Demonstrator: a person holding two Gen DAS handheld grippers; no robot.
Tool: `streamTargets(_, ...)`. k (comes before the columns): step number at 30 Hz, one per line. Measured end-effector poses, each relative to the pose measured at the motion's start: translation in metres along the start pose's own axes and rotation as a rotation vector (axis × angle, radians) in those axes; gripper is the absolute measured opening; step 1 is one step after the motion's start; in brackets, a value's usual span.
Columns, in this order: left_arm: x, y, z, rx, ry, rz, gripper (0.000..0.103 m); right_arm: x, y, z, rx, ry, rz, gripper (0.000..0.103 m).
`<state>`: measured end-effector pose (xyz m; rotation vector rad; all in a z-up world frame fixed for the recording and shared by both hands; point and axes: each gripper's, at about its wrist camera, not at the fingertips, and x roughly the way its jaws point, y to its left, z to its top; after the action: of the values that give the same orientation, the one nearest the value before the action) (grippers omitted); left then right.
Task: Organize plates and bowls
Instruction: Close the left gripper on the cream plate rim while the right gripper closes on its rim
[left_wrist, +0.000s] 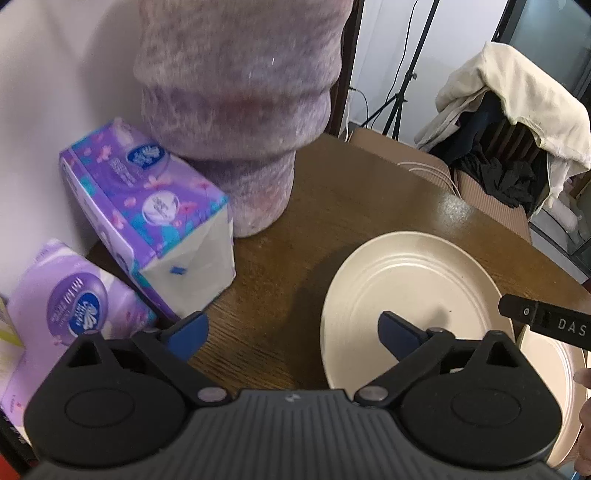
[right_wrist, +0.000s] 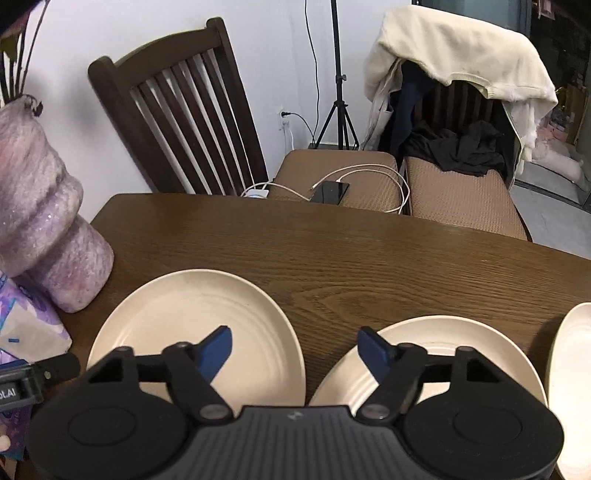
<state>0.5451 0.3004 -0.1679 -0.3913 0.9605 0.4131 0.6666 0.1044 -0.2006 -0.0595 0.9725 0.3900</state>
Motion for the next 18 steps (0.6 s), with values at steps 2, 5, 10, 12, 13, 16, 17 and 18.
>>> streamTargets(2,0.004,0.002,-0.001,-0.008,0.014,-0.007,0.094,0.004,0.002,0.001,-0.003,0.010,-0.011,0.066)
streamTargets(5,0.011,0.006,-0.003,-0.018,0.022,-0.012,0.093,0.011,0.002,0.000,-0.009,0.021,-0.033,0.066)
streamTargets(10,0.024,0.010,-0.006,-0.033,0.059,-0.034,0.080,0.017,-0.001,-0.001,-0.010,0.017,-0.045,0.064)
streamTargets(12,0.027,0.011,-0.007,-0.033,0.065,-0.049,0.075,0.018,0.001,-0.001,-0.015,0.014,-0.039,0.060)
streamTargets(13,0.028,0.011,-0.007,-0.034,0.067,-0.053,0.075,0.018,0.001,-0.001,-0.018,0.014,-0.030,0.057)
streamTargets(16,0.032,0.011,-0.007,-0.035,0.075,-0.062,0.073,0.020,0.001,-0.002,-0.008,0.036,0.000,0.043)
streamTargets(17,0.033,0.010,-0.007,-0.036,0.079,-0.066,0.071,0.022,0.001,-0.003,-0.009,0.043,-0.007,0.042)
streamTargets(18,0.034,0.010,-0.008,-0.035,0.078,-0.070,0.070,0.023,0.000,-0.003,-0.009,0.048,-0.013,0.040)
